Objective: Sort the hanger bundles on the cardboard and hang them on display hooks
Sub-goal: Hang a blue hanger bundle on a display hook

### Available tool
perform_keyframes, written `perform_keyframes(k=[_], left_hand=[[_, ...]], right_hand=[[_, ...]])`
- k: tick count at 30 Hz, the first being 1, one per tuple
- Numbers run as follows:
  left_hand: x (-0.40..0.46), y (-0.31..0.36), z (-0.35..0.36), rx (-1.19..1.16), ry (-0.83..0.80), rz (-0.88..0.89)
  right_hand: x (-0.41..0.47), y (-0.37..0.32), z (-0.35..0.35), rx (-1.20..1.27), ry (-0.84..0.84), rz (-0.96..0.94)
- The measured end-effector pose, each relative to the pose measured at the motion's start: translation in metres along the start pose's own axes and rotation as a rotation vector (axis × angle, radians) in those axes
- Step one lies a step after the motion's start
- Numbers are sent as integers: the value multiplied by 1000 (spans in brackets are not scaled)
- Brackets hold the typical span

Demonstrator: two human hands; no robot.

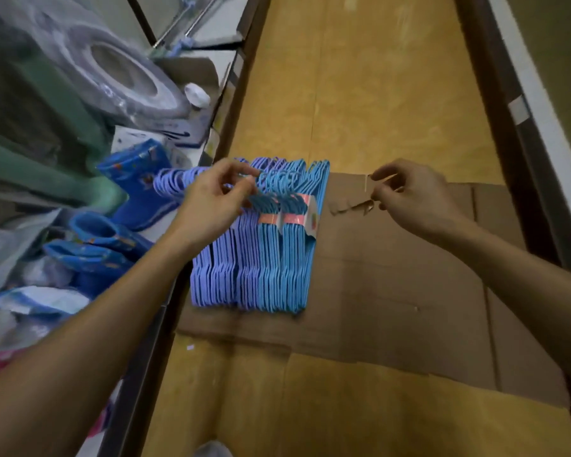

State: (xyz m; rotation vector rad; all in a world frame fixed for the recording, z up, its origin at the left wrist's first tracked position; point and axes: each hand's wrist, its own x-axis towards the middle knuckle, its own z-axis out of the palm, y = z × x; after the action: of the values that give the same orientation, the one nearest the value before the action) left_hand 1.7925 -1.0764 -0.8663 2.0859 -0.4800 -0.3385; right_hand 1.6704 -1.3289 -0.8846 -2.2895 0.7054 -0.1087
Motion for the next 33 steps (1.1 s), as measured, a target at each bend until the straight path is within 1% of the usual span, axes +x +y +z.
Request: perform_keyframes(k=[3, 7, 9, 12, 16, 18, 21, 26, 28, 30, 33], left_hand=[[29, -44, 17, 57, 64, 42], [61, -87, 33, 213, 131, 166], [73, -103, 38, 323, 102, 241], [87, -118, 48, 500, 27, 354], [101, -121, 60, 589, -64, 387], [107, -124, 63, 596, -80, 398], [114, -129, 69, 643, -80, 398], [116, -132, 76, 630, -94, 359], [117, -132, 75, 610, -106, 350], [118, -132, 75, 570, -119, 336], [117, -132, 76, 555, -109, 332]], right_hand=[[19, 21, 44, 13, -3, -18], [33, 47, 99, 62, -25, -14], [34, 59, 124, 76, -74, 10], [31, 73, 159, 130, -229, 93], [30, 88, 201, 214, -337, 206], [30, 91, 220, 311, -374, 276], [29, 91, 244, 552, -383, 392], [22, 85, 281, 722, -373, 451], [22, 85, 289, 919, -343, 539], [22, 85, 288, 1132, -401, 603], [24, 86, 285, 1217, -505, 610]])
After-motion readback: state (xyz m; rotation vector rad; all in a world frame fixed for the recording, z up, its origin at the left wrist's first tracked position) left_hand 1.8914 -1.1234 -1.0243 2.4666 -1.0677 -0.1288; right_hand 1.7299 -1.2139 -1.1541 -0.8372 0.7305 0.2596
